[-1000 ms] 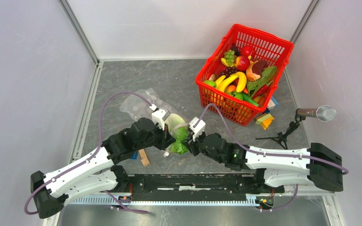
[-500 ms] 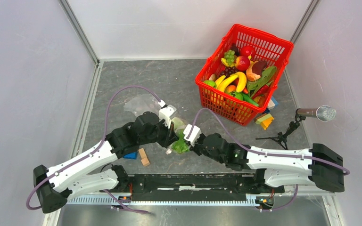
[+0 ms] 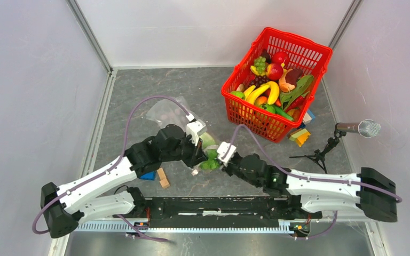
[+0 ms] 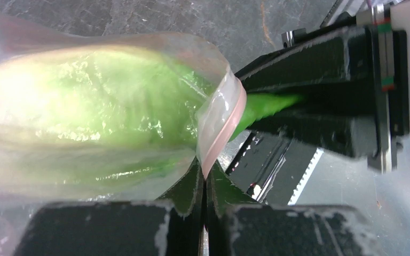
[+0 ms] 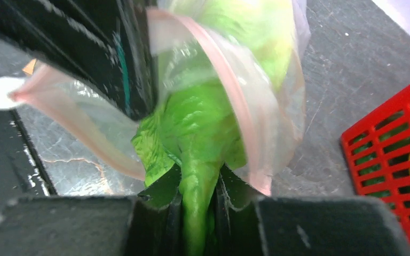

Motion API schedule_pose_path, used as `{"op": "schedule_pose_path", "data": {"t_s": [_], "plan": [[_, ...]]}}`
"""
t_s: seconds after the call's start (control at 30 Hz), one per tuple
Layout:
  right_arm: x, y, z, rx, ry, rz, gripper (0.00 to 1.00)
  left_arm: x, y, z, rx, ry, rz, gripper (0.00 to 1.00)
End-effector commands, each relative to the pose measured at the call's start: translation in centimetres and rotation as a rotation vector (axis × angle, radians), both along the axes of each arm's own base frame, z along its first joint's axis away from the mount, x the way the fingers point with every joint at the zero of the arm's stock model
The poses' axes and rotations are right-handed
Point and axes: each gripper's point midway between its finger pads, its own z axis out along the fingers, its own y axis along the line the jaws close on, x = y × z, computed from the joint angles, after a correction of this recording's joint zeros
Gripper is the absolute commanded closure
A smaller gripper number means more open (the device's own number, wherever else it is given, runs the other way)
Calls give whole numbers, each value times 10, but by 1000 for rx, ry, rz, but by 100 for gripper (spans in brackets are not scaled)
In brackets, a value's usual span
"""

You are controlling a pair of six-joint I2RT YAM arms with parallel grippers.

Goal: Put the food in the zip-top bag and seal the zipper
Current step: Place the fake vegetable in the zipper food storage bag.

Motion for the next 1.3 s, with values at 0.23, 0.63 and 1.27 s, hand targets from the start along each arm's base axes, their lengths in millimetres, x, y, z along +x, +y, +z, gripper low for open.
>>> {"op": "schedule_pose_path", "data": {"t_s": [0.23,0.63,1.27], "plan": [[-35,28,35,200,57,302,96,-13,-18,37,-156,-27,-96,98],[5,12,27,207,85,22,96,-30,-30,37,-170,17,-176,98],[-41,14,18,214,155,272,95,-11,-12,36,-161,-67,-39,98]]}}
